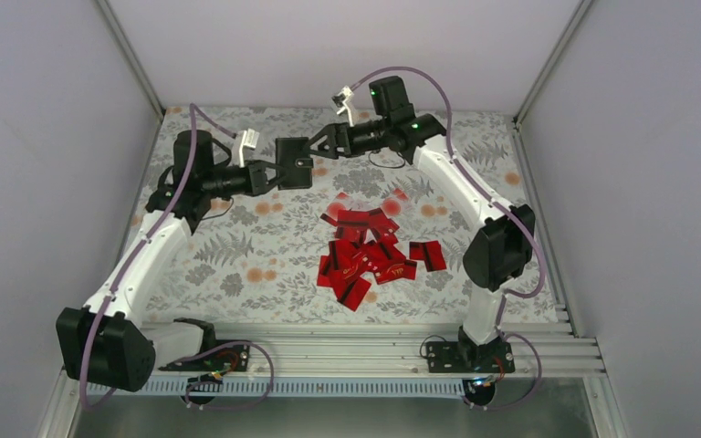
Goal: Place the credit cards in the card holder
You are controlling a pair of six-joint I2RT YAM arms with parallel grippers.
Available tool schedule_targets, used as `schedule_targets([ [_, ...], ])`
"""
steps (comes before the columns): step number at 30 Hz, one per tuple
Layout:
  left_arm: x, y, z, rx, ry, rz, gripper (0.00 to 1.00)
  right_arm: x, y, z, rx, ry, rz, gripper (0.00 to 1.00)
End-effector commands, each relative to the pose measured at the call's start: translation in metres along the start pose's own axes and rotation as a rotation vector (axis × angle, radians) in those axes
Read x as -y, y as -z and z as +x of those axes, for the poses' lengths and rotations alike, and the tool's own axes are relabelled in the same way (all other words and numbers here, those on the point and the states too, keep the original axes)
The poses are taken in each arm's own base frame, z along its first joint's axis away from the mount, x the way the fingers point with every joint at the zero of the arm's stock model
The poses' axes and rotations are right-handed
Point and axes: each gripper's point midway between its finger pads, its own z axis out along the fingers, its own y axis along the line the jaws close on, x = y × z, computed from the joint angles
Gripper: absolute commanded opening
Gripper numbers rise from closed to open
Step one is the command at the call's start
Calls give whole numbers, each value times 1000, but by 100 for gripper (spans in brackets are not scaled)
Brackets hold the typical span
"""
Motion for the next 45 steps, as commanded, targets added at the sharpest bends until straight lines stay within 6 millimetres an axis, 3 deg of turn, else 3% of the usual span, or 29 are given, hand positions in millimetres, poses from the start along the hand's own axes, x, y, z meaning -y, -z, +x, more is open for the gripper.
schedule_targets([
  [1,-21,0,-22,67,-17,-193,2,43,19,-4,72,-64,322,80],
  [7,-27,-19,-29,57,-28,-314,2,59,26,-6,116,-139,441,73],
  [13,-33,-30,-33,34,-15,-406,2,42,22,-12,142,-131,411,67],
  [22,-26,-48,-32,16,-42,-427,2,27,9,-11,117,-142,344,45],
  [30,-20,-61,-33,2,-59,-434,2,27,0,-6,92,-145,325,36],
  [35,-12,-69,-36,-1,-82,-421,2,38,-3,3,66,-162,348,30],
  [45,24,-70,-43,39,-183,-336,2,68,1,13,48,-173,468,20],
])
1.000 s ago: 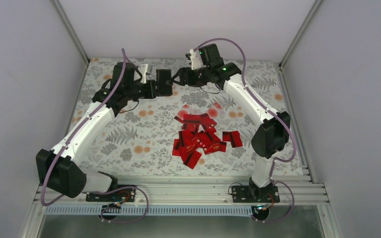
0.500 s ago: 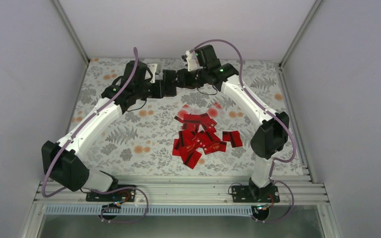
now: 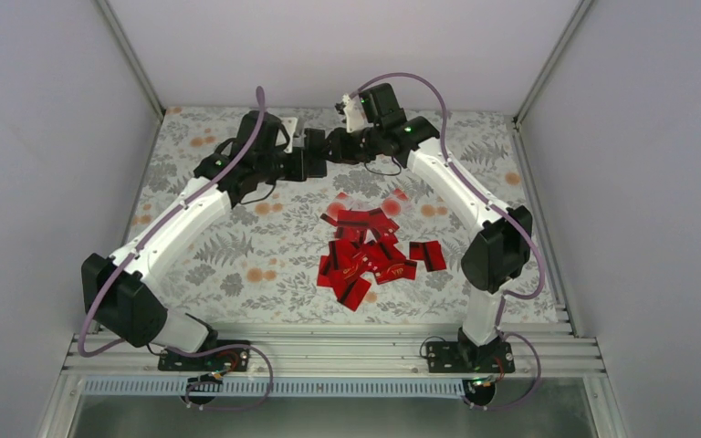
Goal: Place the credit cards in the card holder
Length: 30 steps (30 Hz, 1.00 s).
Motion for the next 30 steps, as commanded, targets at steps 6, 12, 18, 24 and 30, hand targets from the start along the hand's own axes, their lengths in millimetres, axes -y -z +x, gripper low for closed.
schedule_targets([
  [6,47,25,-27,123,-97,130,2,28,-3,4,-9,1,141,13],
  [12,49,22,-24,120,-93,119,2,28,-1,5,-11,11,144,4],
  [18,53,22,-24,120,-95,113,2,27,-1,6,-16,16,135,4],
  [24,57,23,-23,119,-101,115,3,25,0,9,-18,15,120,4],
  [30,53,29,-23,133,-80,84,2,48,8,13,-8,9,193,4],
])
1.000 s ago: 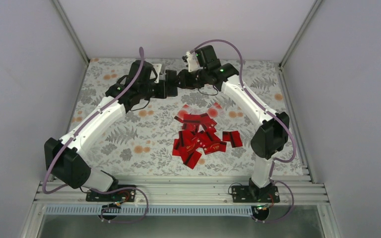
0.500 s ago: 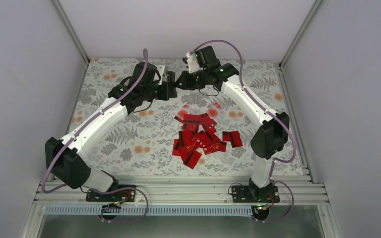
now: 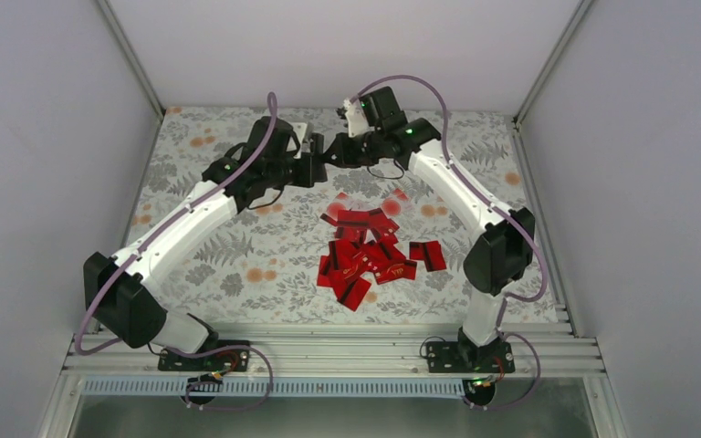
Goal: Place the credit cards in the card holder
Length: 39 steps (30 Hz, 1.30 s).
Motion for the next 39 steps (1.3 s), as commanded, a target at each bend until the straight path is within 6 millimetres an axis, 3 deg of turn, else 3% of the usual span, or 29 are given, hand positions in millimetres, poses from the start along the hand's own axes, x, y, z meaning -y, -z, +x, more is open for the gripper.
schedule_targets([
  [1,36,37,-33,142,-24,104,2,55,8,7,13,-39,166,4],
  [4,30,48,-31,162,-13,85,2,119,27,19,31,-171,242,4],
  [6,28,52,-25,161,-5,85,3,141,34,30,26,-233,221,4],
  [8,27,54,-19,152,1,93,2,147,38,36,23,-239,221,4],
  [9,27,54,-15,144,3,97,2,144,40,37,23,-235,212,13],
  [11,27,54,-10,136,7,104,2,137,44,37,26,-228,186,46],
  [12,26,55,-9,135,7,106,2,130,49,36,41,-220,165,59],
  [14,28,58,-5,131,4,118,2,113,60,33,74,-184,114,70],
  [17,26,63,-1,128,3,119,2,86,73,37,91,-120,6,72],
  [21,22,69,8,100,31,103,2,31,95,49,89,-44,-240,73],
  [29,44,103,18,60,68,223,2,-62,122,49,92,25,-406,76],
  [31,51,115,15,60,81,256,3,-77,124,47,94,20,-406,77],
  [39,71,150,14,88,163,385,2,-106,119,54,73,42,-396,76],
])
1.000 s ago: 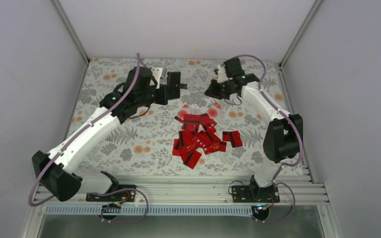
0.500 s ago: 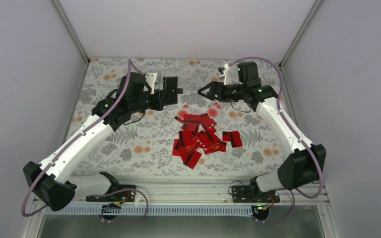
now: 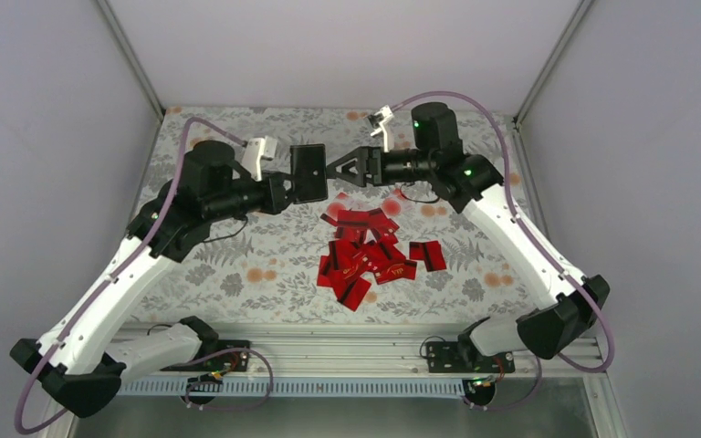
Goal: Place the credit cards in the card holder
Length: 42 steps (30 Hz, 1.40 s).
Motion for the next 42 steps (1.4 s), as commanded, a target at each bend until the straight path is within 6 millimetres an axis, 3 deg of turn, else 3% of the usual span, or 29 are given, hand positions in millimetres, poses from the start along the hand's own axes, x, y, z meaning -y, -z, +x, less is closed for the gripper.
schedule_targets([
  [1,20,18,0,20,62,90,2,-10,-10,7,-26,-3,0,75],
  [5,-6,14,20,-13,111,0,2,16,-23,16,-61,13,67,67],
  [12,-71,3,88,-99,222,-164,3,80,-58,49,-171,0,146,34],
  [15,-88,-4,107,-138,257,-208,2,99,-65,57,-190,-2,199,24],
  [21,-111,-30,132,-210,251,-206,2,129,-76,78,-249,-56,241,15],
  [24,-136,-43,155,-284,299,-186,2,141,-84,92,-291,-84,242,13],
  [28,-168,-48,168,-324,341,-171,2,153,-90,104,-319,-119,260,13],
  [32,-175,-60,185,-393,375,-50,3,137,-100,111,-347,-134,157,14],
  [36,-192,-66,200,-429,408,-50,5,128,-114,124,-396,-138,98,15],
  [39,-199,-66,207,-445,425,-65,15,131,-126,135,-424,-160,90,15],
  [40,-204,-65,211,-455,435,-90,28,133,-136,142,-448,-165,85,15],
  [42,-208,-65,213,-464,448,-121,43,133,-146,148,-465,-159,71,15],
])
